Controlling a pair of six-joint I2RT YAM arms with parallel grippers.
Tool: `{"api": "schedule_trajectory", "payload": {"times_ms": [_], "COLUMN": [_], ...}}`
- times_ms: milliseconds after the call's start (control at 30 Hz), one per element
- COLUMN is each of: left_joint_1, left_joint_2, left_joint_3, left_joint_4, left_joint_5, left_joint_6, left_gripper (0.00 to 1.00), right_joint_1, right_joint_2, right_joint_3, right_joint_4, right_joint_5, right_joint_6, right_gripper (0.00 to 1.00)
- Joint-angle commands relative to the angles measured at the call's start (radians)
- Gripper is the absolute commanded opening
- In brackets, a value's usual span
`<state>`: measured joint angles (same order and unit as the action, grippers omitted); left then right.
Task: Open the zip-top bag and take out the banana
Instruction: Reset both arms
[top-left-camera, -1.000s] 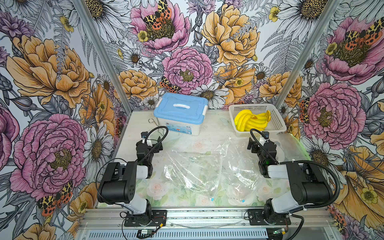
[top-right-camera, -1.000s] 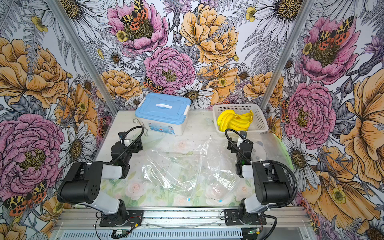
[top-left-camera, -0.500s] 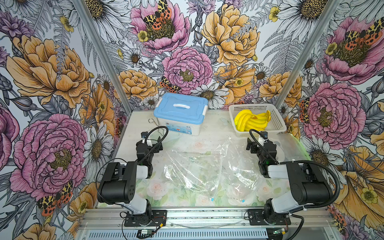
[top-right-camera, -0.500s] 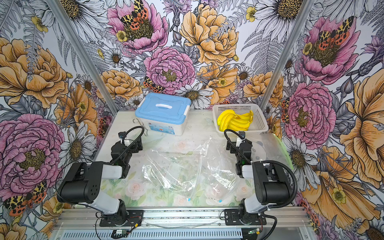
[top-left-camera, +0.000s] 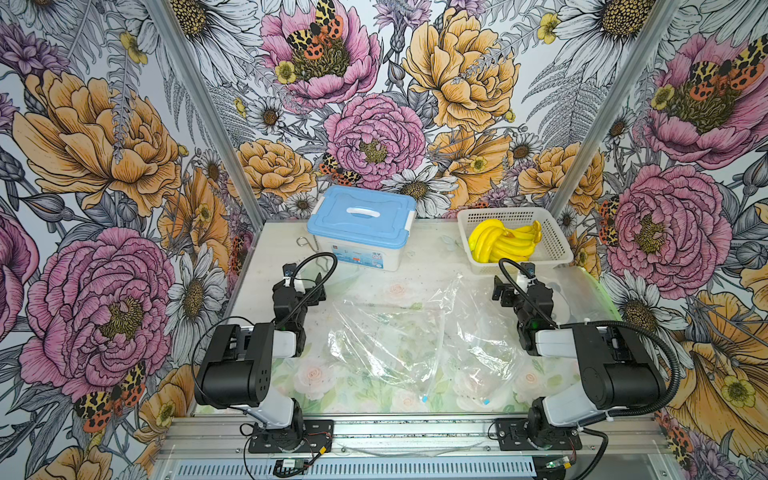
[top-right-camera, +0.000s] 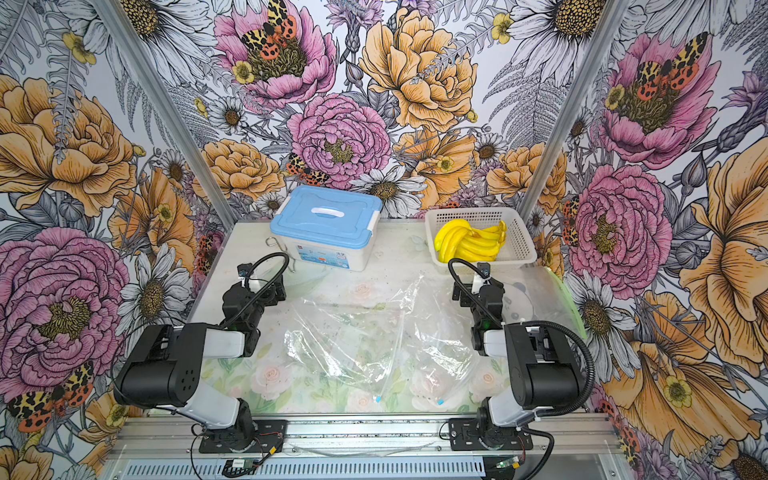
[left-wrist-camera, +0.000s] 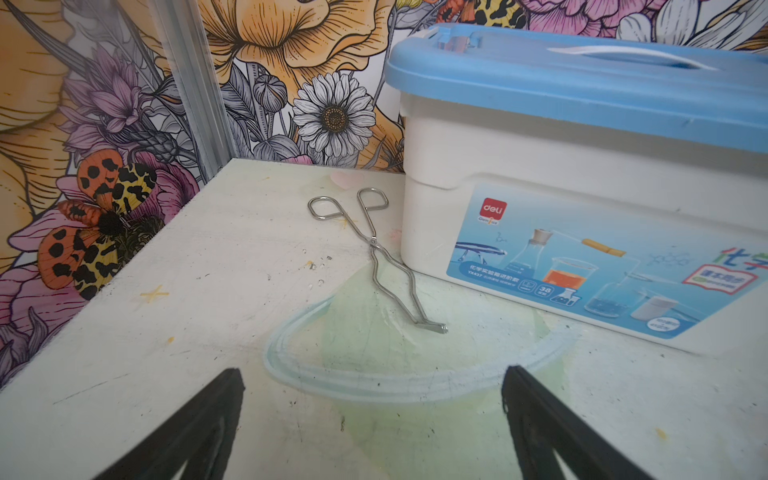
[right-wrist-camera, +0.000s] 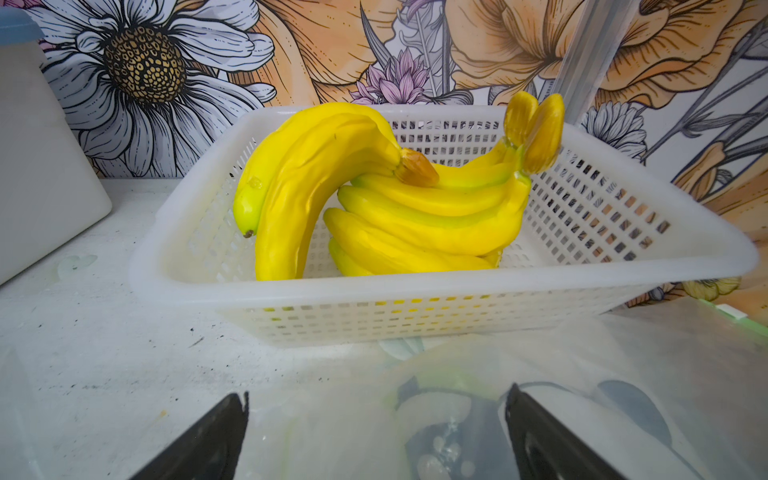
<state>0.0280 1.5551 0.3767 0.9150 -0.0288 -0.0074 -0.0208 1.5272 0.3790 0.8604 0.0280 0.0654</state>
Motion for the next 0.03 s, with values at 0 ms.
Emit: {"api": "schedule_trajectory", "payload": {"times_ms": [0], "left_joint_1": [-0.003], "left_joint_2": [-0.009], "left_joint_3": [0.010], "left_joint_4": [0.001], "left_joint_5": [-0.003], "left_joint_6": [0.013], "left_gripper": [0.99], "right_joint_1": [-0.007], "right_joint_2": [0.009], "right_joint_3": [0.012], "right_joint_4": [0.011], "right_joint_5": [-0.020], "right_joint_6": [-0.007], "right_gripper": [1.00]}}
